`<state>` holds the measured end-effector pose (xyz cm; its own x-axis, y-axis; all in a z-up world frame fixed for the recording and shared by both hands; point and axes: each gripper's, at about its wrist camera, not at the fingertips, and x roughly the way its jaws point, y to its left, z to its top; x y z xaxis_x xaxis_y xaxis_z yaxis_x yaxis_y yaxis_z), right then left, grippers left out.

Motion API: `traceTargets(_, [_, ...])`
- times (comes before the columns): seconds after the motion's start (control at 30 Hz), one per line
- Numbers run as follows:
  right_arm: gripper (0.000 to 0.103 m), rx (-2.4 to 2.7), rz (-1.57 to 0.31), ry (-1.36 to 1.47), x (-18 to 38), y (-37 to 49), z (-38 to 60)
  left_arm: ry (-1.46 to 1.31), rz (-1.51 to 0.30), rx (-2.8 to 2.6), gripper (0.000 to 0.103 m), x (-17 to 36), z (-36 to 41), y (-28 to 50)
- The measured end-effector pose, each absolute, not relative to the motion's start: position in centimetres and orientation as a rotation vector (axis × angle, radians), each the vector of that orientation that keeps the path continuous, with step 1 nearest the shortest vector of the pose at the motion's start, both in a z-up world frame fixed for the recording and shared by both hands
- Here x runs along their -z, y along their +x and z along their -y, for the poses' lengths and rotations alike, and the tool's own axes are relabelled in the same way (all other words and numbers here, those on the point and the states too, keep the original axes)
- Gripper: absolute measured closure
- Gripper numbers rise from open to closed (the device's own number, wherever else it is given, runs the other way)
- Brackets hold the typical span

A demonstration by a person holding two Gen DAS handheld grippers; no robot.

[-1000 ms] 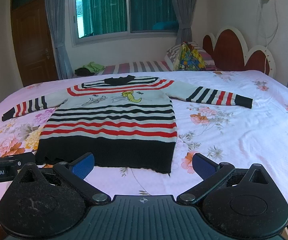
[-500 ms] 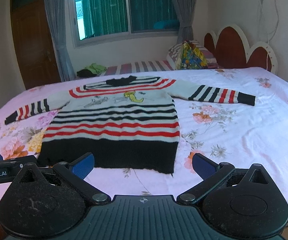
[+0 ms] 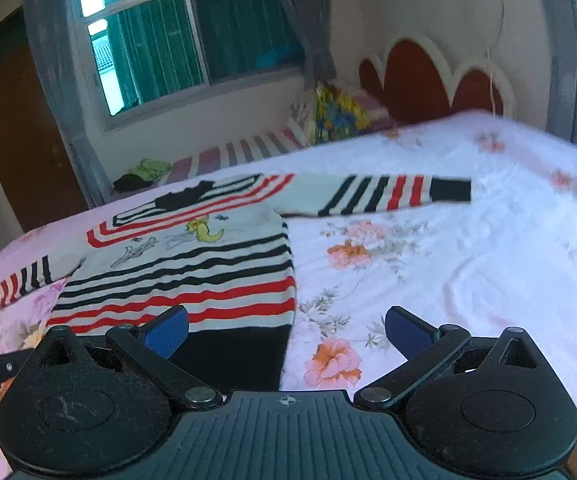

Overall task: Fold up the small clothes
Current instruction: 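Reach the right tool to the black sleeve cuff and grasp it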

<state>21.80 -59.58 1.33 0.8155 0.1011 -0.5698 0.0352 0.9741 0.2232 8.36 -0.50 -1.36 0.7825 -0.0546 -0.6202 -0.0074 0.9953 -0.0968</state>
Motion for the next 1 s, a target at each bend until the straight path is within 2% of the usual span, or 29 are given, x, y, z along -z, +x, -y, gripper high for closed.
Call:
traceTargets(0.07, [0.000, 0.011, -0.600, 0.226, -1.2, 23.0, 60.6, -0.080, -0.680, 0.112, 0.001, 1.9, 0.6, 10.6])
traceTargets(0.27, [0.000, 0.103, -0.577, 0.239, -0.1, 29.0, 64.7, -0.187, -0.875, 0.169, 0.001, 4.4, 0.0, 18.0])
traceTargets(0.33, [0.001, 0.126, -0.568, 0.256, 0.5, 31.4, 66.3, -0.189, -0.856, 0.133, 0.001, 4.9, -0.6, 19.7])
traceTargets(0.37, [0.008, 0.134, -0.563, 0.261, 0.7, 32.6, 67.0, -0.152, -0.836, 0.108, 0.001, 5.0, -0.6, 20.7])
traceTargets(0.4, [0.028, 0.154, -0.563, 0.260, 1.1, 34.1, 67.7, -0.105, -0.821, 0.069, 0.001, 5.1, -0.6, 21.9])
traceTargets(0.43, [0.032, 0.177, -0.571, 0.264, 1.6, 35.5, 68.4, -0.075, -0.817, 0.028, 0.001, 5.3, -0.7, 23.2])
traceTargets(0.5, [0.032, 0.206, -0.570, 0.301, 2.6, 38.4, 70.2, -0.070, -0.802, -0.008, 0.002, 5.6, -1.6, 25.6])
traceTargets(0.63, [0.032, 0.262, -0.557, 0.351, 4.7, 42.9, 72.9, -0.041, -0.742, -0.101, 0.020, 6.7, -2.6, 29.7])
traceTargets(0.7, [0.035, 0.296, -0.564, 0.403, 6.0, 44.9, 74.3, -0.048, -0.722, -0.147, 0.019, 7.1, -3.0, 31.0])
traceTargets(0.73, [0.044, 0.312, -0.565, 0.433, 6.6, 45.8, 75.2, -0.056, -0.716, -0.159, 0.018, 7.4, -3.1, 31.5])
traceTargets(0.8, [0.052, 0.336, -0.573, 0.498, 7.9, 47.1, 76.5, -0.058, -0.679, -0.176, 0.015, 8.0, -3.1, 32.4])
traceTargets(0.83, [0.052, 0.354, -0.577, 0.533, 8.6, 47.8, 77.4, -0.048, -0.672, -0.177, 0.011, 8.1, -3.2, 32.9])
traceTargets(1.0, [0.052, 0.430, -0.578, 0.694, 11.1, 49.2, 81.0, -0.042, -0.679, -0.147, 0.011, 8.8, -4.2, 35.5])
